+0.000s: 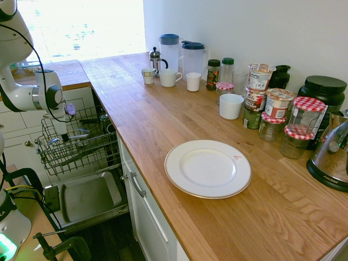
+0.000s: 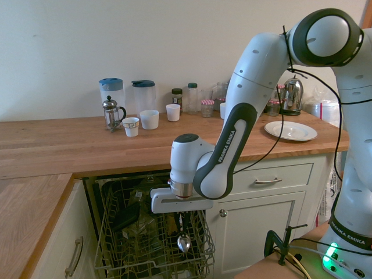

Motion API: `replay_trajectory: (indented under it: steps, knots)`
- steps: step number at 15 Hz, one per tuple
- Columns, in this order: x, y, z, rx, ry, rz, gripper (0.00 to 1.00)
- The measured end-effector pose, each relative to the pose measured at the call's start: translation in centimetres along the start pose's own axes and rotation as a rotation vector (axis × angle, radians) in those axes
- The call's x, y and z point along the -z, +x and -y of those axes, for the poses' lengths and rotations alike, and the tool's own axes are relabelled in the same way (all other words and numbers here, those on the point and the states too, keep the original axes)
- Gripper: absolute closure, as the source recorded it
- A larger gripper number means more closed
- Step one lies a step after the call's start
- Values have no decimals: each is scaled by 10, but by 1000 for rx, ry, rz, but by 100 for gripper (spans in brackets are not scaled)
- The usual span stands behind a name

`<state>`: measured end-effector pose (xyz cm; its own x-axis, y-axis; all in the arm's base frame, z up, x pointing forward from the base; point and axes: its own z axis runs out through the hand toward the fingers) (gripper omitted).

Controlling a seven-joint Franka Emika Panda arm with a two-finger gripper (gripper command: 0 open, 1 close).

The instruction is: Put the spoon in the dishwasher

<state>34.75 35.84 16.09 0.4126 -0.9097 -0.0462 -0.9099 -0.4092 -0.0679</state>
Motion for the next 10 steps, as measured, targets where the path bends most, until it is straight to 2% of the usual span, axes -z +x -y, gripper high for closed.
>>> replay_trajectory:
  steps: [3, 4, 10]
  knots:
    - [-25, 3, 9, -13, -7, 3, 100]
    - [-30, 1, 11, -13, -10, 5, 0]
    - [-39, 2, 12, -21, -13, 1, 0]
